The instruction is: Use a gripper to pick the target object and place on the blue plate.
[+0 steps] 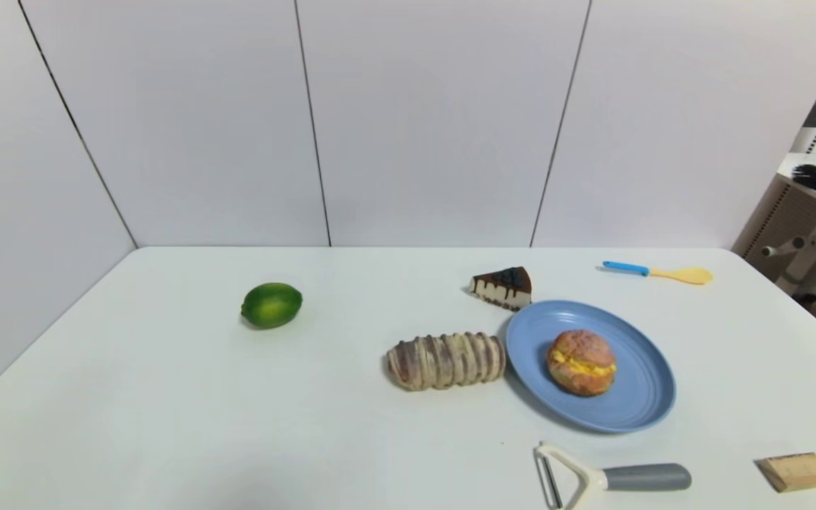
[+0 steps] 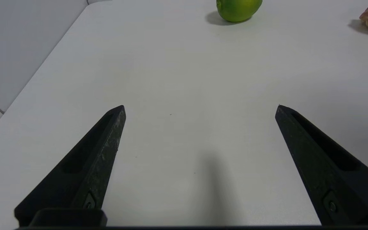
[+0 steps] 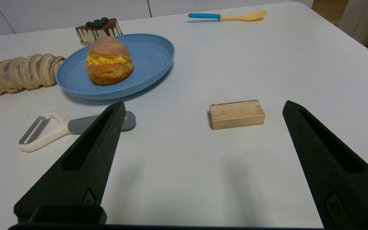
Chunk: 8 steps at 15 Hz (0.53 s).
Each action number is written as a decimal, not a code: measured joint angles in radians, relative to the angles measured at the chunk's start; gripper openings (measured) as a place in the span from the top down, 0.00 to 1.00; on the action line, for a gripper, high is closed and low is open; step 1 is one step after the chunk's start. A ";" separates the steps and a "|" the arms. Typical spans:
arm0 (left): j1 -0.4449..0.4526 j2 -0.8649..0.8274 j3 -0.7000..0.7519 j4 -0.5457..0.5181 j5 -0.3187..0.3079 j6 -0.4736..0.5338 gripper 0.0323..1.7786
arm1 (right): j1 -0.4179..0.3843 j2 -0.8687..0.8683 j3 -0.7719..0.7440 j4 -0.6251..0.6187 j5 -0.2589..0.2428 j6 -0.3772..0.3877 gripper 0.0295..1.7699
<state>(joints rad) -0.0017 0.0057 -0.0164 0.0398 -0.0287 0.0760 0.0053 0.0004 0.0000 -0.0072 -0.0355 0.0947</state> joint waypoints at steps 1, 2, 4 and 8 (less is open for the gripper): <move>0.000 -0.004 0.001 -0.001 0.000 0.003 0.05 | 0.000 0.000 0.000 0.000 -0.001 0.000 0.04; 0.000 -0.005 0.003 -0.001 -0.001 0.008 0.05 | 0.000 0.000 0.000 0.000 -0.001 0.000 0.04; 0.000 -0.007 0.004 -0.002 0.008 -0.015 0.05 | 0.000 0.000 0.000 0.000 -0.001 0.000 0.04; 0.000 -0.008 0.004 -0.011 0.012 -0.047 0.05 | 0.000 0.000 0.000 0.000 -0.001 0.000 0.04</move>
<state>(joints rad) -0.0017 -0.0019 -0.0119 0.0291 -0.0168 0.0291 0.0057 0.0004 0.0000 -0.0070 -0.0364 0.0947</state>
